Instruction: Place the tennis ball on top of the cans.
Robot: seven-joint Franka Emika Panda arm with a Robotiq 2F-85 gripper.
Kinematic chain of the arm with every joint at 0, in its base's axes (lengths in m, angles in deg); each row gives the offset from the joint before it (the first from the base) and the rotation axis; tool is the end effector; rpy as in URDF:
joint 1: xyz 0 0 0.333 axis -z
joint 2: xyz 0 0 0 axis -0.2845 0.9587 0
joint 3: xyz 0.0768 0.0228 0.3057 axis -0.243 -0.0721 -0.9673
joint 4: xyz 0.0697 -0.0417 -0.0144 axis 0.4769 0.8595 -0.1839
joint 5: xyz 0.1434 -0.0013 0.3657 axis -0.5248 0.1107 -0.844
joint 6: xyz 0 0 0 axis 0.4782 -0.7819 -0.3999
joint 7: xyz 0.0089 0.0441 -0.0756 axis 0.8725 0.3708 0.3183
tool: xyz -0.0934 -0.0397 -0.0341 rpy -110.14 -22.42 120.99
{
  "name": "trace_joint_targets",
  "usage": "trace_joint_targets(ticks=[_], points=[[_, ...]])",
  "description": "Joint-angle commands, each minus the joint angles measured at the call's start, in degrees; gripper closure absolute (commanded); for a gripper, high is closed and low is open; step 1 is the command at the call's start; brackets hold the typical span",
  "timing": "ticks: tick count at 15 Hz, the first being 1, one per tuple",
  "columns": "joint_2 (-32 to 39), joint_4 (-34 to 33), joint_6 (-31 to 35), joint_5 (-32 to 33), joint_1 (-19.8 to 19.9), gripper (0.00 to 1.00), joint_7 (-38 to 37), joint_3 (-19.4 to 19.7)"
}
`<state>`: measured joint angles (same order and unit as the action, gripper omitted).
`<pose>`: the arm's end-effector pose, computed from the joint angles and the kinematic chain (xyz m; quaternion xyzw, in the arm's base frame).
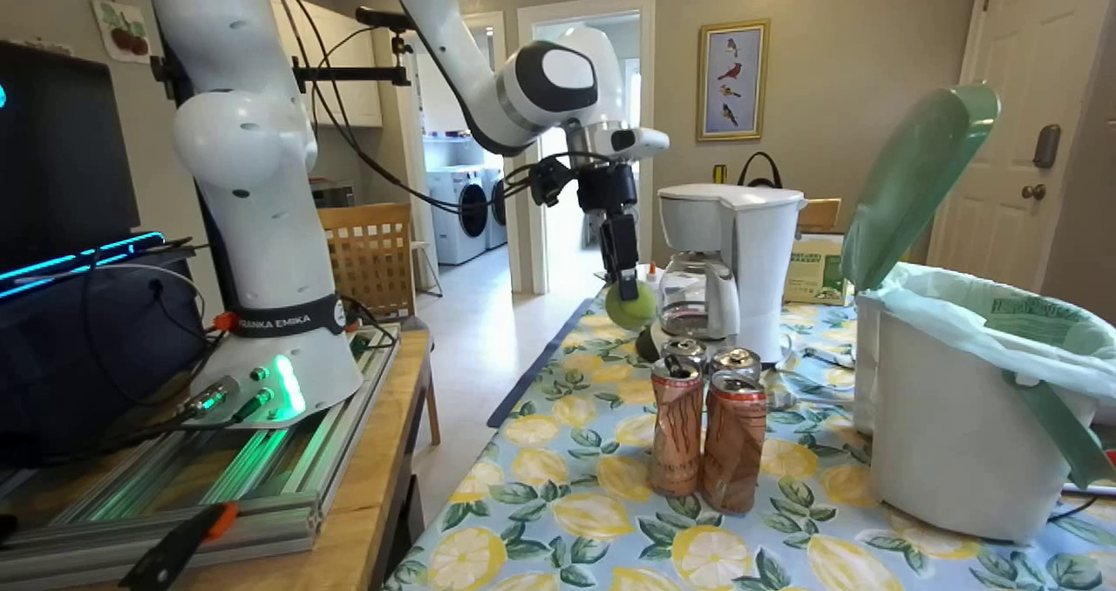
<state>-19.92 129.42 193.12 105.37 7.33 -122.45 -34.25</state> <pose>0.4305 -0.0131 0.2821 0.9840 -0.0496 0.0593 0.1604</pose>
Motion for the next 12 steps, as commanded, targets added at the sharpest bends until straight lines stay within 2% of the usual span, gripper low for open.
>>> trace_joint_targets(ticks=[1,4,8,12], points=[[-8.06,3.81,-1.70,-0.42,6.43,0.62,-1.24,-6.47],[-11.53,4.80,-0.97,-0.47,11.43,0.62,-2.32,-8.70],[-16.04,5.90,1.45,0.60,18.32,0.62,-3.03,-8.91],[-18.36,5.51,4.30,1.21,23.61,0.62,-3.57,-9.86]])
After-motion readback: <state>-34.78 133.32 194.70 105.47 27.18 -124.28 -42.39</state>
